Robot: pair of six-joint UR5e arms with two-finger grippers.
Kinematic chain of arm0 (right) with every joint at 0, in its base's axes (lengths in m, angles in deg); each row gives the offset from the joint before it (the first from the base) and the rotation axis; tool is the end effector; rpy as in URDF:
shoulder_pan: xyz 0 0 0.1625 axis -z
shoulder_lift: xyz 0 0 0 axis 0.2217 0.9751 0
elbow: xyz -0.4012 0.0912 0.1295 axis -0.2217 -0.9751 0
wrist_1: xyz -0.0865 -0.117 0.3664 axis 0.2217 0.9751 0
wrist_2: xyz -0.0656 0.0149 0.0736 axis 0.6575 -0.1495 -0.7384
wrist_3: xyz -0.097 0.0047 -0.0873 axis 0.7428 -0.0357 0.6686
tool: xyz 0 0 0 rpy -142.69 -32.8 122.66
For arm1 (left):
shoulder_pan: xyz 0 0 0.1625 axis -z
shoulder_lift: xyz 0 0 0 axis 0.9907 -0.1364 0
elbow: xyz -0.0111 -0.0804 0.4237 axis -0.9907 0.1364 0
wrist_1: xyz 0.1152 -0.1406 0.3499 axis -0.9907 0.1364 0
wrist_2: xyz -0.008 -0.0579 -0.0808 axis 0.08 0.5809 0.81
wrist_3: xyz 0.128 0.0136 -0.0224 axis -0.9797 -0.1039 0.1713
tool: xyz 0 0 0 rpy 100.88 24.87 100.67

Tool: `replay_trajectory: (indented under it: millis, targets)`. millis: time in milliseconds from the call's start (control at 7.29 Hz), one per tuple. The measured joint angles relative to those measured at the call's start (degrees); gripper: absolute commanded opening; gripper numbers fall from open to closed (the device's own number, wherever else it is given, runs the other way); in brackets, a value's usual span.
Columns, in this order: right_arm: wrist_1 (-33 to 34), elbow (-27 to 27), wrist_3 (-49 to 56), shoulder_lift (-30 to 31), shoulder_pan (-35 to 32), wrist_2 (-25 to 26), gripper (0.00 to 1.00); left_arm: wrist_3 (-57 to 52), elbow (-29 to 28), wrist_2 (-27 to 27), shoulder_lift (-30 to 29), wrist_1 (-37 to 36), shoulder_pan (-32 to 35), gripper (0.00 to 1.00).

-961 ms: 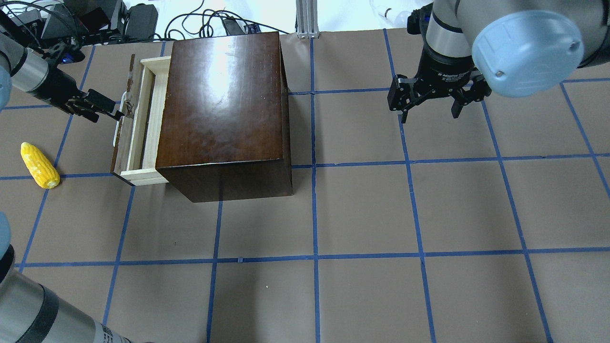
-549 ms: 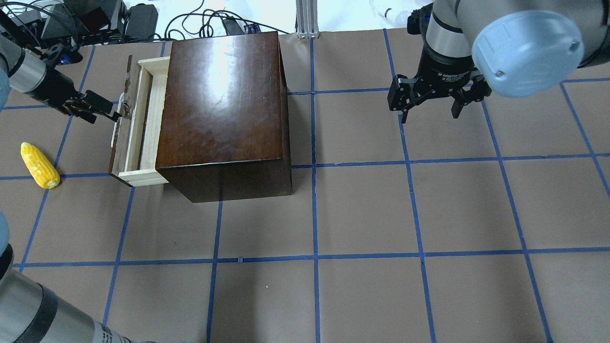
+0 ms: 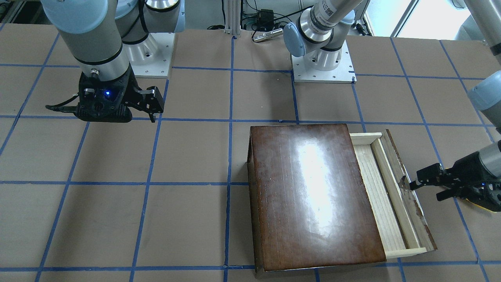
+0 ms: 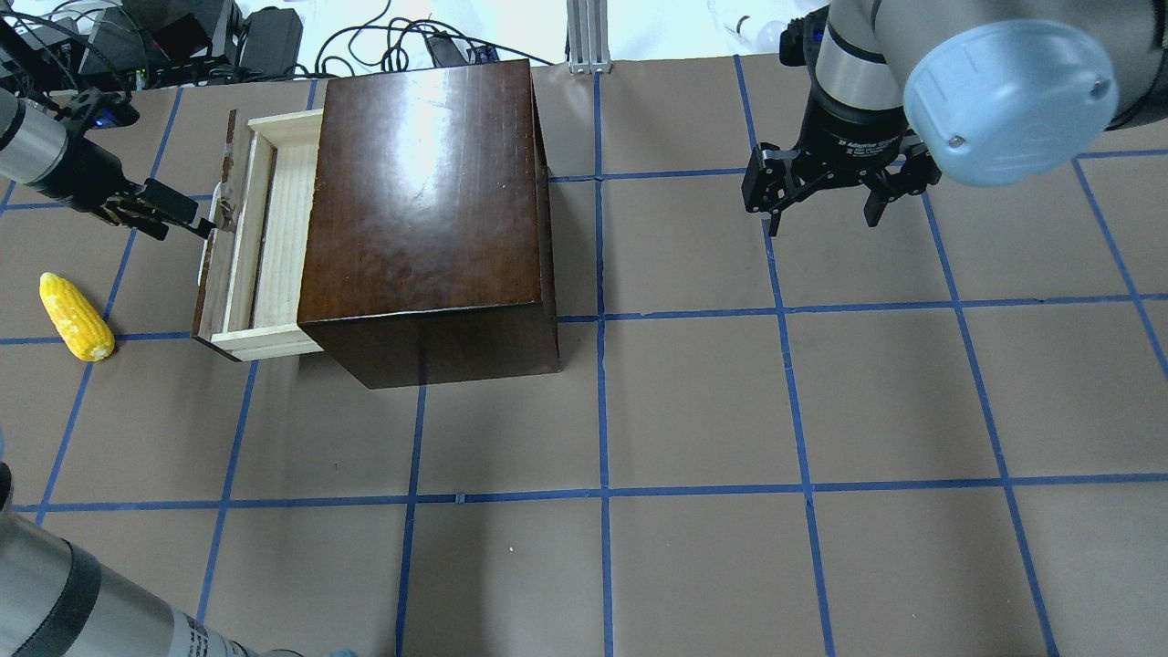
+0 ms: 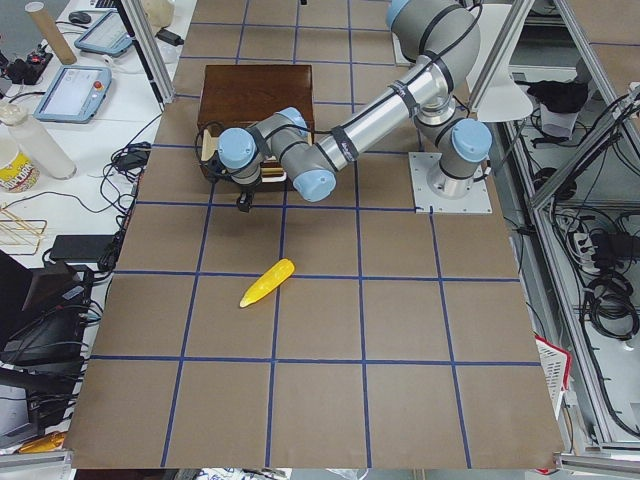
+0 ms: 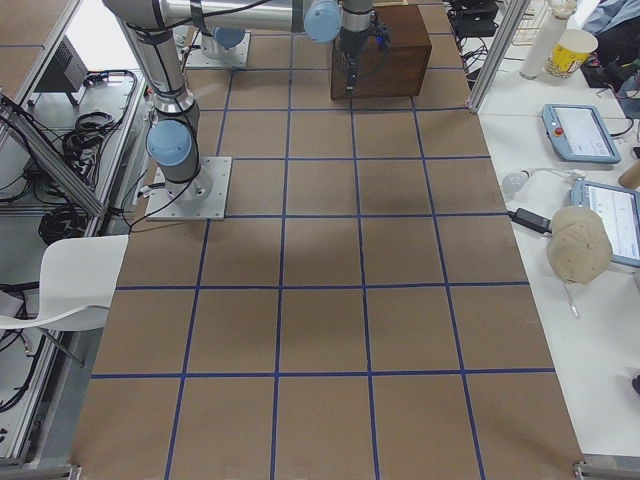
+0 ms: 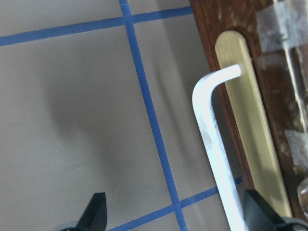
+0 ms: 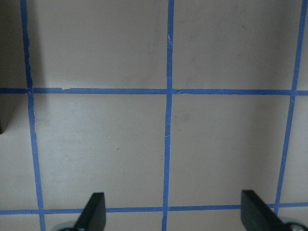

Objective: Open drawer and put corn inside
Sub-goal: 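Release the handle and move the left gripper over the yellow corn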

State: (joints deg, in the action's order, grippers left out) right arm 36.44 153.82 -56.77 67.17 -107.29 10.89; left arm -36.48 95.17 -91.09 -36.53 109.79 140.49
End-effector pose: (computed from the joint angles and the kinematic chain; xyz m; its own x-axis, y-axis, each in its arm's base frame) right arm 0.1644 -0.4918 0.4202 -0.9978 -0.0241 0.0622 -0.0216 0.9989 0.0420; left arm 0.1781 -0.6106 0.2734 -0.9307 0.2340 0.2812 0.2123 0.9715 -0.1055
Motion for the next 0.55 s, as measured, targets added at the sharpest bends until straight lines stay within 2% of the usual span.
replay_trajectory:
  millis: [549]
  targets:
    - [0.0,0.0,0.0,0.0,0.0,0.0,1.0,0.5,-0.4,-3.3,1.6,0.0,-0.5,1.0]
